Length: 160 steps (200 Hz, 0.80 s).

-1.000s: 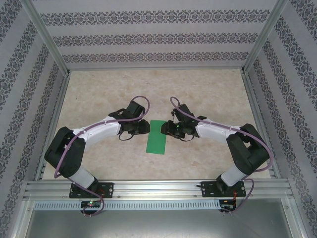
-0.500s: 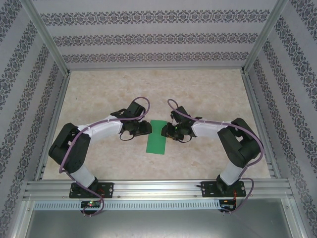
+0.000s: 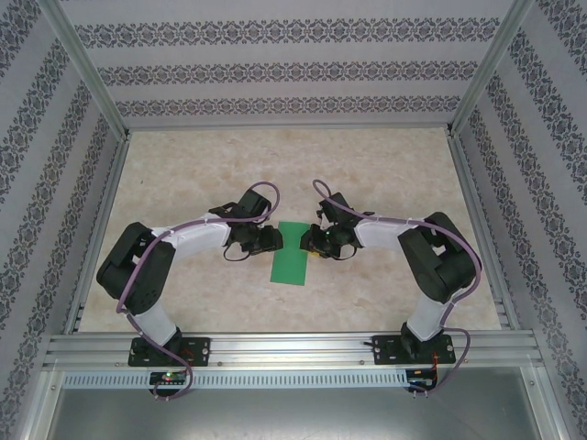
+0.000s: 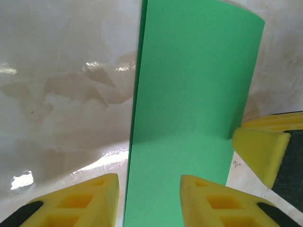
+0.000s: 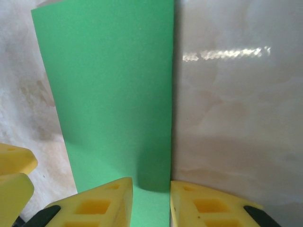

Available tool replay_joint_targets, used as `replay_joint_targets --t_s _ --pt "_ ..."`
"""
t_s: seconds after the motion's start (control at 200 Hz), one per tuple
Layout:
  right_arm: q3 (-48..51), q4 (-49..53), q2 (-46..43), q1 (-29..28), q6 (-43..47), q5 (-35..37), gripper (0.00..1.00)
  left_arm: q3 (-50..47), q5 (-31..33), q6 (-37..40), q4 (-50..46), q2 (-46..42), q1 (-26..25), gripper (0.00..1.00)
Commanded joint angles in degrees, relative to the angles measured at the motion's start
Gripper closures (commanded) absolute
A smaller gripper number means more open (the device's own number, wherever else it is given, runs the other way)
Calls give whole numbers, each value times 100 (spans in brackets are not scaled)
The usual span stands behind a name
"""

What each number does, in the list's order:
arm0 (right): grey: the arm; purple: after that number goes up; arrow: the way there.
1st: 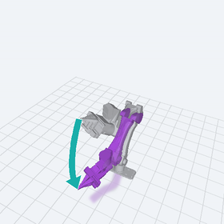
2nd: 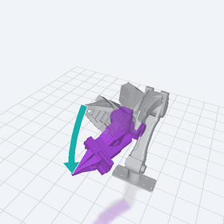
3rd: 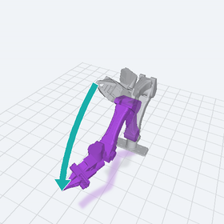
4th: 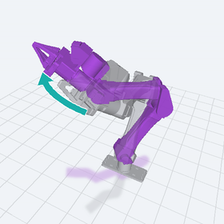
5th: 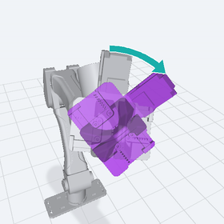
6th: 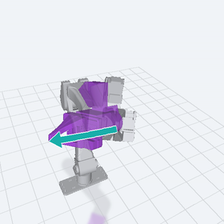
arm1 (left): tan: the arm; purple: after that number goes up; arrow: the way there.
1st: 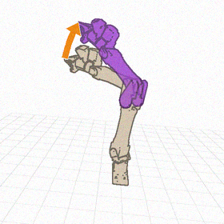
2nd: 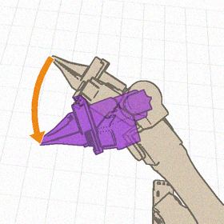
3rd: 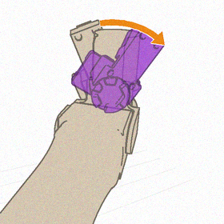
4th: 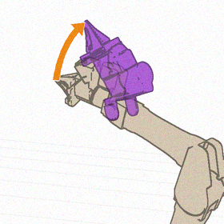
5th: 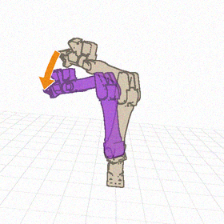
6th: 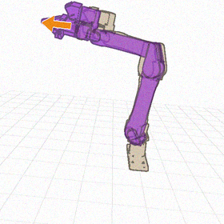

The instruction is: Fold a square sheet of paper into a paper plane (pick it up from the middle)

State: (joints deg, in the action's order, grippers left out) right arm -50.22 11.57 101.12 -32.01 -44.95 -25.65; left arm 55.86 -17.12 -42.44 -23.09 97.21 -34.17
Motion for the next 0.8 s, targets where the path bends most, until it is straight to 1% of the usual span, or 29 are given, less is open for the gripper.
replay_joint_targets --t_s 0.0,0.19,0.32,0.335,0.4,0.535,0.575,0.624,0.674,0.794 --pt "-261 -618 252 -33 198 -72 72 3 -72 -90 235 39 49 60" --pt "-370 -322 96 2 363 13 73 -3 20 -72 202 33 48 60" --pt "-305 -74 -79 28 451 316 71 12 123 -36 122 -8 47 60" --pt "-286 -50 -110 35 459 361 70 5 134 -30 114 -19 47 60" --pt "-293 200 -240 69 526 533 60 5 165 -21 89 -42 51 60" --pt "-270 729 -600 68 645 1060 51 -32 240 -20 80 -113 51 60" --pt "-196 739 -736 55 619 1107 50 -31 248 -16 77 -123 51 60" --pt "-114 662 -869 34 598 1003 51 -55 215 -13 109 -129 62 60" --pt "-45 538 -952 -24 534 881 54 -81 176 -19 144 -123 85 60" --pt "66 174 -877 -209 305 580 58 -126 -47 -71 291 -71 188 59"
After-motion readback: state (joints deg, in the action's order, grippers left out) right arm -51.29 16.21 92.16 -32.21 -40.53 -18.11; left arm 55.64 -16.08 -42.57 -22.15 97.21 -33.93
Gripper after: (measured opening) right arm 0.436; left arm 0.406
